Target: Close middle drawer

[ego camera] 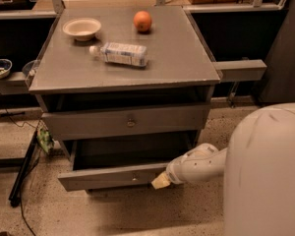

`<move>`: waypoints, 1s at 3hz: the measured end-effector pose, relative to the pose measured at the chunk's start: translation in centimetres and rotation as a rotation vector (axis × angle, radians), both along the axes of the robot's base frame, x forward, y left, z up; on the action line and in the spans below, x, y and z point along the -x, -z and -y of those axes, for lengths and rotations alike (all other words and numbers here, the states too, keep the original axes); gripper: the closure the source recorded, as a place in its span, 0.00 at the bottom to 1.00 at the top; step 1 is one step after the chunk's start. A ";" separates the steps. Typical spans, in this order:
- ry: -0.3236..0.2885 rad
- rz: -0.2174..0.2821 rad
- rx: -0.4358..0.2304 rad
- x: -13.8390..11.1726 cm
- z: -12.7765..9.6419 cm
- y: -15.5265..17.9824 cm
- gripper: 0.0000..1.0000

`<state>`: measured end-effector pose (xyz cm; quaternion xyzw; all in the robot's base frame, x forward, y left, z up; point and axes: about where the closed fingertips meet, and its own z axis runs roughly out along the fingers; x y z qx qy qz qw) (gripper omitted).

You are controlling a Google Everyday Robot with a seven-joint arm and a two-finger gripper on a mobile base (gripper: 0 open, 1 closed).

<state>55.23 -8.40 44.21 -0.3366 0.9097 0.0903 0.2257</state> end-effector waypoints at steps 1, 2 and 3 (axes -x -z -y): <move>0.000 0.000 0.000 0.0 0.0 0.0 0.49; 0.000 0.000 0.000 0.0 0.0 0.0 0.72; 0.000 0.000 0.000 0.0 0.0 0.0 0.95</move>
Offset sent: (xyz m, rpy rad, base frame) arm 0.0000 0.0000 0.0000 0.0000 0.0000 0.0000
